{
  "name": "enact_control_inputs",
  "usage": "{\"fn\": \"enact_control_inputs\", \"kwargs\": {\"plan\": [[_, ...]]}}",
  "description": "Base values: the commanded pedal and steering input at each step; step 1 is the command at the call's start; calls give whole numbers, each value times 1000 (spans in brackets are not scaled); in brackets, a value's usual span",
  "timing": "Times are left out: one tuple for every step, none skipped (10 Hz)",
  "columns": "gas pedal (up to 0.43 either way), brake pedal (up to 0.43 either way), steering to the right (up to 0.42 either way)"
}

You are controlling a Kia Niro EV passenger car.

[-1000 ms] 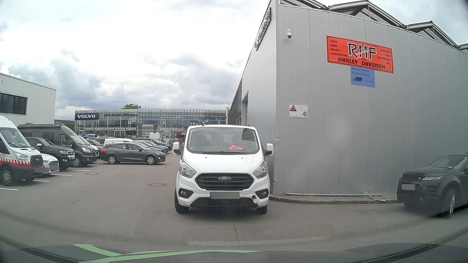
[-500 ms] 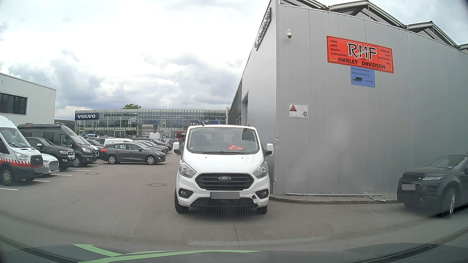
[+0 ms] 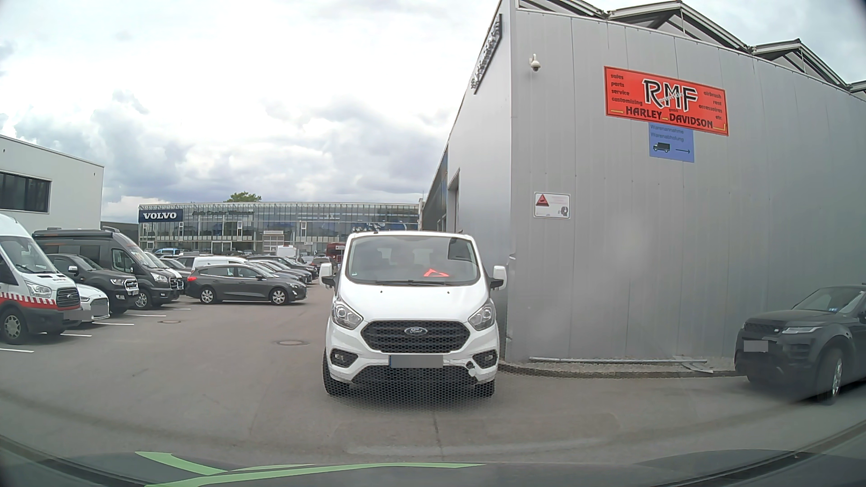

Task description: Follow the waypoints while adhering to traffic rules and regulations

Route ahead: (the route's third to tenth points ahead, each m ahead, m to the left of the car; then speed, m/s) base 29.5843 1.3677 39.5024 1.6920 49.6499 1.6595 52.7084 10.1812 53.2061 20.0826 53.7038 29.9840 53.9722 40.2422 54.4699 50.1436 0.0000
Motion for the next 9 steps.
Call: {"fn": "enact_control_inputs", "kwargs": {"plan": [[0, 524, -26], [0, 506, -46], [0, 451, -85], [0, 384, -128], [0, 329, -164], [0, 256, -222], [0, 207, -264], [0, 177, -299], [0, 159, -337]]}}
